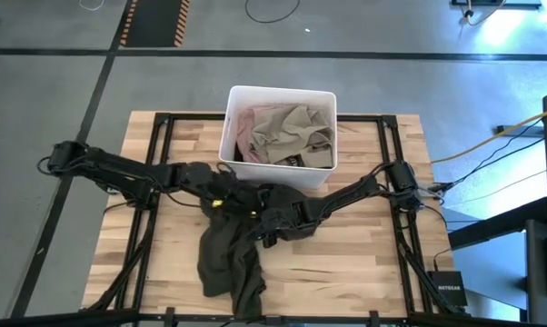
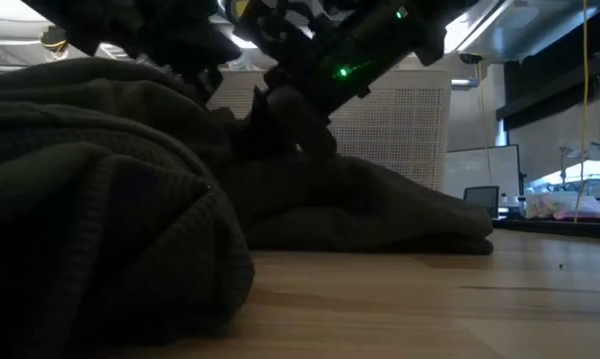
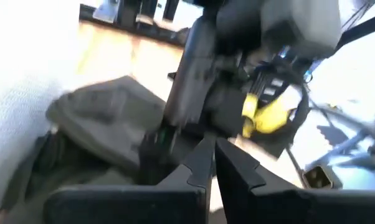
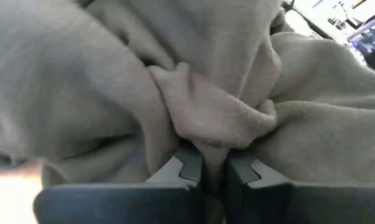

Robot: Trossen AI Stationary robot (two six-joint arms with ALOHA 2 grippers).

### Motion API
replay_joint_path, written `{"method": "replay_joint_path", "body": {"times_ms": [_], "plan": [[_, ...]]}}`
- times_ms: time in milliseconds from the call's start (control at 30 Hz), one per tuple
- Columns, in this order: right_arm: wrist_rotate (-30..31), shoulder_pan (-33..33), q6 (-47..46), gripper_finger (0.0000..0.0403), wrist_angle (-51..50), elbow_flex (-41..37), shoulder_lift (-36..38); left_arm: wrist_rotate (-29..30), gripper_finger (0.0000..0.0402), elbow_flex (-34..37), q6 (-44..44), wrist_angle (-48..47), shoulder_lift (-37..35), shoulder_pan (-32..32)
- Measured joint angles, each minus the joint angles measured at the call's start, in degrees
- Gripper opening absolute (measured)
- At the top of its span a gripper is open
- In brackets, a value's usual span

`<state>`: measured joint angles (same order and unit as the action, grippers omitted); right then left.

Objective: Sort clothes
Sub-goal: Put the black hoodie into the white laundry bin

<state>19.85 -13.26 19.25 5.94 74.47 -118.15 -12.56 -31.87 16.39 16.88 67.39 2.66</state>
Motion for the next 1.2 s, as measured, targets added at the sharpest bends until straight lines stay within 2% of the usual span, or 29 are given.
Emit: {"method": "replay_joint_path", "body": {"times_ms": [300,433,600,833,1033,1200], "plan": [[0.4,-1.5,0.0,0.0022,-6.6,3.7,0.9,1.4,0.0015,0.4,-0.7,-5.8,-9.6,0.5],[1.2,-3.0,0.0,0.0022,-8.8,4.6,2.8,5.5,0.0015,0.4,-3.3,-8.8,-14.0,1.6],[2.4,-4.3,-0.8,0.0022,-12.1,4.7,9.7,13.1,0.0015,0.5,-5.2,-14.9,-17.4,2.8],[4.7,-4.0,-0.8,0.0022,-14.8,6.0,23.0,22.2,0.0015,0.5,-6.4,-19.1,-19.9,3.1],[7.1,-2.0,1.8,0.0022,-15.3,11.0,30.3,26.2,0.0015,0.5,-6.1,-22.4,-20.3,3.1],[7.1,1.9,4.0,0.0022,-15.4,19.3,31.5,27.4,0.0015,0.5,-6.0,-23.0,-20.3,3.1]]}}
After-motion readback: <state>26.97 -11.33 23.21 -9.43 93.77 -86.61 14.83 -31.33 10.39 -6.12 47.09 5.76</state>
